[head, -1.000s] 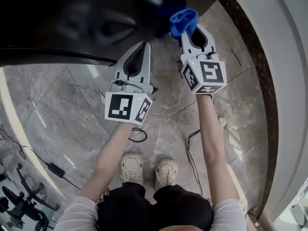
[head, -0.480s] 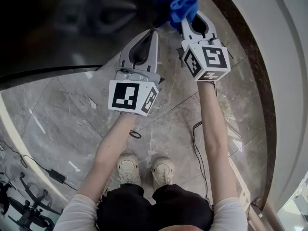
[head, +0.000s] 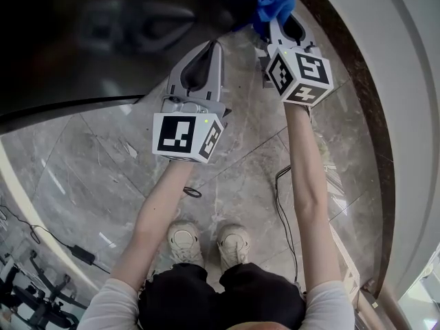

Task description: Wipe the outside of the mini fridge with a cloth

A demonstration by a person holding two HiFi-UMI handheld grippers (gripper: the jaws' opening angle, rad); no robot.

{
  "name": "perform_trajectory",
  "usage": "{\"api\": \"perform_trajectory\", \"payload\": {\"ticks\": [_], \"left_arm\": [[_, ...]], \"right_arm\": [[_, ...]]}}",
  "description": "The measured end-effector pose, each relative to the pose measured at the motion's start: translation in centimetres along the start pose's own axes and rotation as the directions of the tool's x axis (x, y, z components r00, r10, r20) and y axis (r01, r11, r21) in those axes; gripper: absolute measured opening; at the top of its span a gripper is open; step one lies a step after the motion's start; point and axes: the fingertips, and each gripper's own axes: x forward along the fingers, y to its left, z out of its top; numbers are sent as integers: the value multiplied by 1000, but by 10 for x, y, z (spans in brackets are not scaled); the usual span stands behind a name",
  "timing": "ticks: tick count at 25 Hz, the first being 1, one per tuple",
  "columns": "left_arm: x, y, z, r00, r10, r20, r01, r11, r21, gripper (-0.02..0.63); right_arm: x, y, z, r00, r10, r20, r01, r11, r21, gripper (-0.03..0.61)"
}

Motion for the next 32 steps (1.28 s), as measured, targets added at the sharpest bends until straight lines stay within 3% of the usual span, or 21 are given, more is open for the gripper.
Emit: {"api": "perform_trajectory", "payload": {"ticks": [8, 21, 32], "left_arm": [[3, -5, 5, 1000, -4, 13, 4, 1000, 5, 5], [-13, -6, 25, 999, 14, 38, -15, 999, 47, 5], [-52, -22, 73, 995, 18, 102, -28, 995, 92, 5]], "right_arm": [[5, -15, -4, 998, -62, -22, 61, 998, -29, 80], [-6, -35, 5, 986, -160, -41, 161, 987, 21, 80], [-72, 31, 37, 996, -81, 32, 76, 986, 150, 80]]}}
